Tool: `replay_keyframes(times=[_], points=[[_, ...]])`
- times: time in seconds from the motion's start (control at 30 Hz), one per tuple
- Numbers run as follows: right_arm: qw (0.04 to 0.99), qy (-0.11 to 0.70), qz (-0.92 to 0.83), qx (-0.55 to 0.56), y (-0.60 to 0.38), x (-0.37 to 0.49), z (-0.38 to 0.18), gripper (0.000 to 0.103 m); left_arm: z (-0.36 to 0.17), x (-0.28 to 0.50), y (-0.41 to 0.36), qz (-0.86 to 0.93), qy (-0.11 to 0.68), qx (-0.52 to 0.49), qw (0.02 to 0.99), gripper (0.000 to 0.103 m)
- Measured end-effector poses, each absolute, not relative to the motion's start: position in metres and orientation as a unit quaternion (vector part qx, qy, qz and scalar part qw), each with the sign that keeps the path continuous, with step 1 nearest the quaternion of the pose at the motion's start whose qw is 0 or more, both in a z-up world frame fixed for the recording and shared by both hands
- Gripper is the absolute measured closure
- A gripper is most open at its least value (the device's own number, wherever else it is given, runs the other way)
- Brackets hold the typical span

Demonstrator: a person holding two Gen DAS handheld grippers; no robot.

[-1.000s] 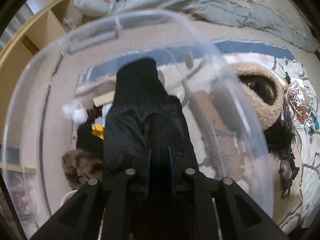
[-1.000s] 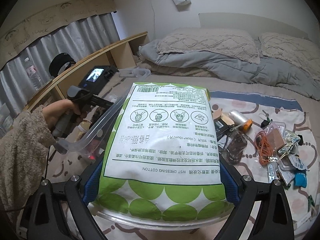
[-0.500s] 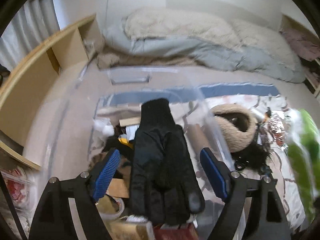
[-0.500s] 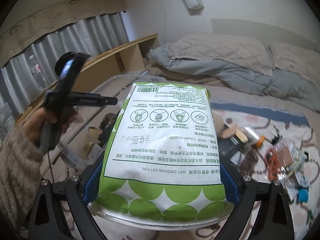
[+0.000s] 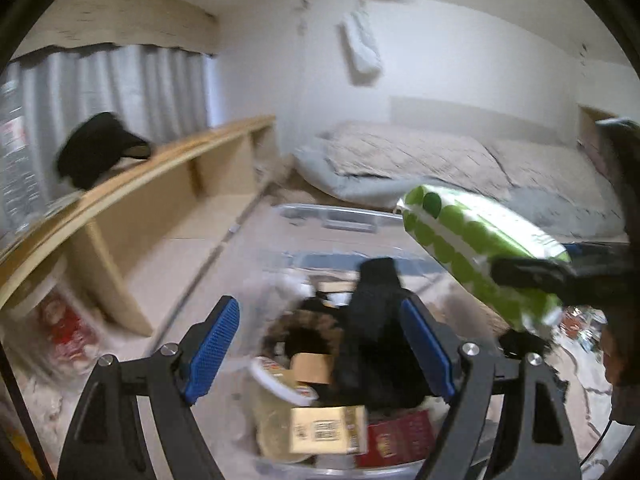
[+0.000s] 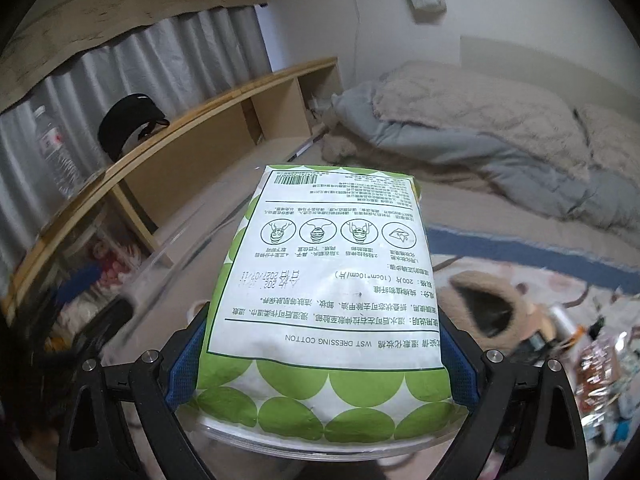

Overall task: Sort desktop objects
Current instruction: 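Lower the gloves into the clear plastic box with the left gripper, then lower the green polka-dot bag into the clear box and open the right gripper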

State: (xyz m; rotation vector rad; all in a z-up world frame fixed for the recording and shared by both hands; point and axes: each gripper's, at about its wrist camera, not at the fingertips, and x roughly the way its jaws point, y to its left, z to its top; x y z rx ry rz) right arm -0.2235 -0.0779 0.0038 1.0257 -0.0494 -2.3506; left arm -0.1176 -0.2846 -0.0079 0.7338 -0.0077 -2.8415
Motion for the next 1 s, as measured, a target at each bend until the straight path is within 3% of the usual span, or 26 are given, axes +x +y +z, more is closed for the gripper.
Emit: replay_keyframes(times=[0.2,0.47,0.87,1.0], points=[[0.272,-0.051,-0.858,0.432,-0.125,-0.251,-0.007,0.006,-0.026,-0.086,-0.315,-0.962,0.049,0.233,0.134,0.016],[0.188,-0.083,-0.857,0.473,-0.153,-0.282,-0.032,0.006,-0.041,-0.069,-0.322,-0.962,0.047,0.227,0.148,0.016],[0.081,-0.002,-0.853,0.516,-0.193,-0.308,-0.047,0.005,-0.036,-0.060,-0.311,-0.968,0.026,0.213,0.129,0.016],[0.064,0.011,-0.854,0.516,-0.191,-0.312,-0.051,0.000,-0.038,-0.056,-0.311,-0.968,0.019,0.217,0.124,0.016]])
